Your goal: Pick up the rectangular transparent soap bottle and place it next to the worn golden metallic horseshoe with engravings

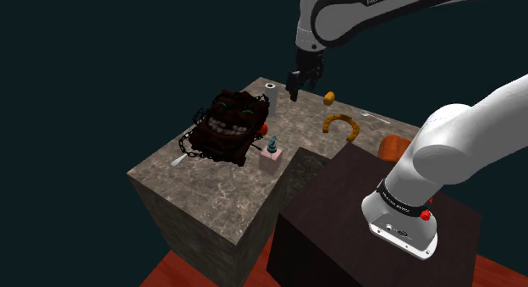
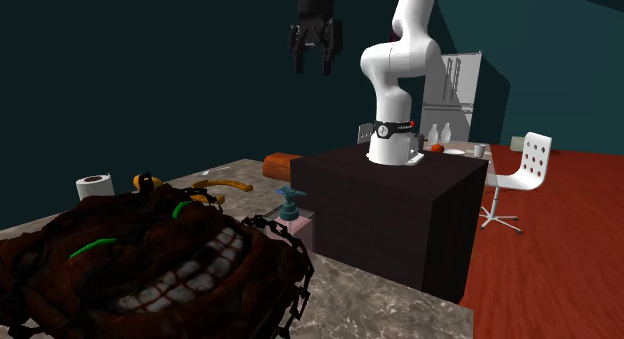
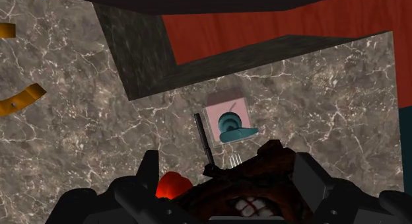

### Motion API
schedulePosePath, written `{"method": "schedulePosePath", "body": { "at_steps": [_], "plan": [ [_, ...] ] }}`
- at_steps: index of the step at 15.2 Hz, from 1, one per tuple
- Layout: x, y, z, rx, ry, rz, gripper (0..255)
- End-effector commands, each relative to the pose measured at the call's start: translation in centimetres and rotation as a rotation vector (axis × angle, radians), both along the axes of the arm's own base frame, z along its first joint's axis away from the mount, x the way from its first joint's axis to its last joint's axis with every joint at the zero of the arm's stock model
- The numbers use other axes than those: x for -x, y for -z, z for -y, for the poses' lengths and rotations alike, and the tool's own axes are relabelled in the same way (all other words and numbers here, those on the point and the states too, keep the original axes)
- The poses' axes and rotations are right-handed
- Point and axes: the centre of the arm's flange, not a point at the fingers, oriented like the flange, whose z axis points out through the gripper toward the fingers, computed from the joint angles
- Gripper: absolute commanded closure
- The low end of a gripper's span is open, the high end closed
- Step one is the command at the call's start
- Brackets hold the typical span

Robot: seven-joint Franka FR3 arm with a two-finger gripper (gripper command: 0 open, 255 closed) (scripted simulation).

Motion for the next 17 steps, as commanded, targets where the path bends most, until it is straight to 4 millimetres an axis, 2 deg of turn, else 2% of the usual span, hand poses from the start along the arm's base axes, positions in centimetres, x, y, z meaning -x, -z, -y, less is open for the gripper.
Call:
{"method": "schedulePosePath", "body": {
  "at_steps": [1,17],
  "plan": [
    [-1.0,2.6,-0.8,0.013,-0.002,-0.005,0],
    [-8.9,22.6,-4.8,0.124,-0.014,-0.06,0]
  ]
}}
